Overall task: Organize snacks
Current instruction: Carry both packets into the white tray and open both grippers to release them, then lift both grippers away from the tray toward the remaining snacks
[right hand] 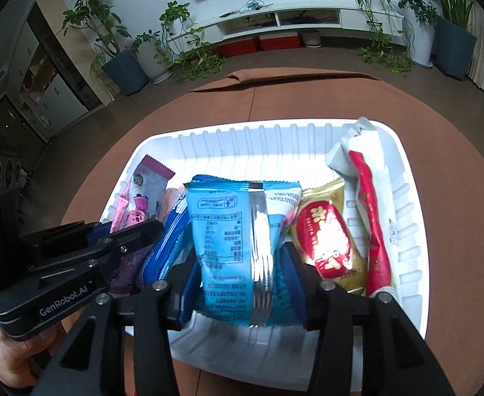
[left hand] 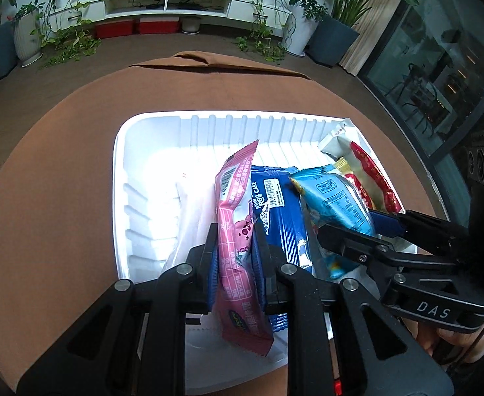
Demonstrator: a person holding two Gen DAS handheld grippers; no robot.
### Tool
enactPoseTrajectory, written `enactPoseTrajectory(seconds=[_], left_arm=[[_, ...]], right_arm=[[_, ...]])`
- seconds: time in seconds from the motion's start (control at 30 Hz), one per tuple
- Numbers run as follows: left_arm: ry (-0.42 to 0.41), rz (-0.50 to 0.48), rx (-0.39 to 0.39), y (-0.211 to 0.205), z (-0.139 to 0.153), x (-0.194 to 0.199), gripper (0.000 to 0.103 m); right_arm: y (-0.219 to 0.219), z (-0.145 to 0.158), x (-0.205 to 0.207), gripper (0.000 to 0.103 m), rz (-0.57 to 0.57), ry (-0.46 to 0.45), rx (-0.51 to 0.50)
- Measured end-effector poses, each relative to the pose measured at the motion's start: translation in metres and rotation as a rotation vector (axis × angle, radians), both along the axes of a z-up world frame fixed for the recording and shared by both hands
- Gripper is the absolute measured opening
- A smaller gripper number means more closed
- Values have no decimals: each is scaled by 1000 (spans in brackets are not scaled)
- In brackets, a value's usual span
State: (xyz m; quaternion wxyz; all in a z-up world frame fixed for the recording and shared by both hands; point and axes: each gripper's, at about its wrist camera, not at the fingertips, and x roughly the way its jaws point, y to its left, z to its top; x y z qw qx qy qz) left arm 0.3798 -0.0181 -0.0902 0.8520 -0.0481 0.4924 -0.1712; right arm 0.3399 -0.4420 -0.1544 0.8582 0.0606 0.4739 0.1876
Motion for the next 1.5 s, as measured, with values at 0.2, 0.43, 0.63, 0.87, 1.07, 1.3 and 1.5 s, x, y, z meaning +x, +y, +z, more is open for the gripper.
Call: enactPoseTrajectory(seconds=[0.2,0.43,0.63,0.87,1.07,1.3,1.5], left_arm=[[-3,7,1,1,3,-4,17],[-46,16,6,6,20,-17,36],[-106,25,-4,16,48,-42,79],[-178,84,-25,41,77,-97,103],[-219,67,-31,53,80,-170,103],[-154,60,-99,57,53,-252,103],[-95,73,-137,48,31,-306,103]], right_arm=[[-1,1,-4,56,-4,-5,-5],[-10,13,-11,67,-25,-25,5],[-23,40,-30,79,-33,-77,31],[-52,71,-78,93,-52,-149,135],[-80,75,-142,96,-78,-190,178],[-96,48,-208,96,-69,-131,189],[-97,24,-247,96,-68,-87,184]])
